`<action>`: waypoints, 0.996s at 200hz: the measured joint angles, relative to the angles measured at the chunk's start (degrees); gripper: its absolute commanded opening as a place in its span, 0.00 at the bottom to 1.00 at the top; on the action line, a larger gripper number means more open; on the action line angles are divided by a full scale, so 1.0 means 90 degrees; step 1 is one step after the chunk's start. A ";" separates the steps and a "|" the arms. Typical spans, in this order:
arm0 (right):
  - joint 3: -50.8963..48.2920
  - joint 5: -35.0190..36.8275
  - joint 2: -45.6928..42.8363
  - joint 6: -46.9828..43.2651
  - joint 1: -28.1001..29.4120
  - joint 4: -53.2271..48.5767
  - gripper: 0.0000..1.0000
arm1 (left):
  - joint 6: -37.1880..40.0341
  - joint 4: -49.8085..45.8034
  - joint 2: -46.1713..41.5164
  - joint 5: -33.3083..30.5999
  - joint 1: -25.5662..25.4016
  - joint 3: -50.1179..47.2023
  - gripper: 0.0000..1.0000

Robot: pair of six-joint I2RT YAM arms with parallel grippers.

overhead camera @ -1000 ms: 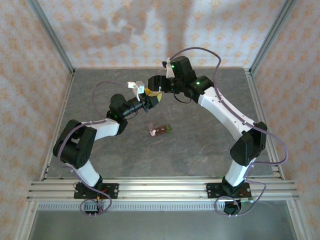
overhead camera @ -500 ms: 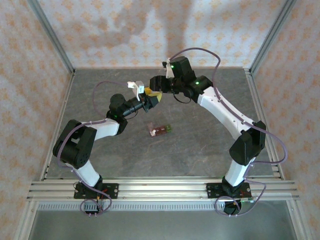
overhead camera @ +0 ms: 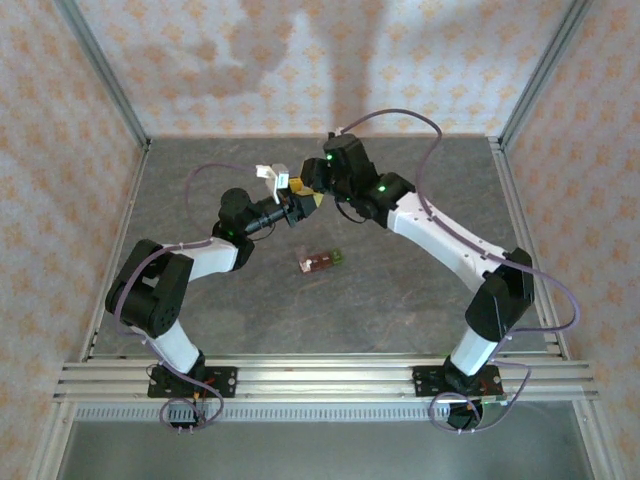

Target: Sort the pills into containers

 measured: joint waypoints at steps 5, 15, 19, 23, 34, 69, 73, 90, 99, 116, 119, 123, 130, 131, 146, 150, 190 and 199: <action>0.0000 0.0243 0.0002 0.0078 0.0087 -0.0010 0.35 | 0.0002 0.0000 0.0000 0.0015 0.0002 -0.0010 0.00; -0.0002 0.0651 0.0007 0.0216 0.0228 -0.0027 0.36 | 0.0010 0.0012 0.0000 0.0051 0.0002 -0.0012 0.00; -0.0002 0.0789 0.0010 0.0265 0.0272 -0.0034 0.37 | 0.0017 0.0017 0.0000 0.0053 0.0000 -0.0012 0.00; 0.0000 0.0901 0.0017 0.0313 0.0308 -0.0032 0.38 | 0.0022 0.0024 0.0000 0.0053 0.0000 -0.0012 0.00; 0.0027 0.1107 0.0044 0.0381 0.0369 -0.0039 0.43 | 0.0024 0.0039 0.0000 0.0051 0.0000 -0.0015 0.00; 0.0289 0.1010 0.0182 0.0464 0.0372 -0.0182 0.71 | 0.0085 0.0070 0.0000 -0.0100 0.0000 -0.0046 0.00; 0.0289 0.0928 0.0172 0.0418 0.0359 -0.0180 0.73 | 0.0097 0.0085 0.0000 -0.0124 0.0002 -0.0046 0.00; 0.0238 0.0491 0.0092 0.0316 0.0214 -0.0141 0.79 | 0.0104 0.0148 0.0000 -0.0172 0.0002 -0.0046 0.00; 0.0143 0.0197 -0.0017 0.0187 0.0063 -0.0117 0.80 | 0.0109 0.0158 0.0000 -0.0177 0.0002 -0.0046 0.00; 0.0061 -0.0291 -0.0226 -0.0019 -0.0308 -0.0143 0.82 | 0.0124 0.0168 0.0000 -0.0175 0.0000 -0.0046 0.00; 0.0061 -0.0396 -0.0262 -0.0083 -0.0389 -0.0138 0.82 | 0.0124 0.0165 0.0000 -0.0175 0.0002 -0.0046 0.00; 0.0061 -0.0476 -0.0299 -0.0138 -0.0459 -0.0138 0.82 | 0.0124 0.0168 0.0000 -0.0175 0.0000 -0.0046 0.00; 0.0061 -0.0629 -0.0372 -0.0250 -0.0607 -0.0141 0.82 | 0.0124 0.0168 0.0000 -0.0170 0.0000 -0.0046 0.00; 0.0061 -0.0661 -0.0384 -0.0277 -0.0636 -0.0141 0.82 | 0.0121 0.0168 0.0000 -0.0170 0.0000 -0.0046 0.00; 0.0061 -0.1025 -0.0495 -0.0486 -0.0879 -0.0141 0.83 | 0.0119 0.0170 0.0000 -0.0165 0.0000 -0.0046 0.00; 0.0061 -0.1132 -0.0515 -0.0539 -0.0930 -0.0138 0.83 | 0.0117 0.0172 0.0000 -0.0163 0.0002 -0.0046 0.00; 0.0066 -0.2144 -0.0478 -0.0930 -0.1098 -0.0153 0.82 | 0.0010 0.0231 0.0000 -0.0114 0.0000 -0.0034 0.00; 0.0095 -0.2368 -0.0425 -0.0981 -0.1093 -0.0158 0.82 | -0.0027 0.0243 0.0000 -0.0109 0.0000 -0.0029 0.00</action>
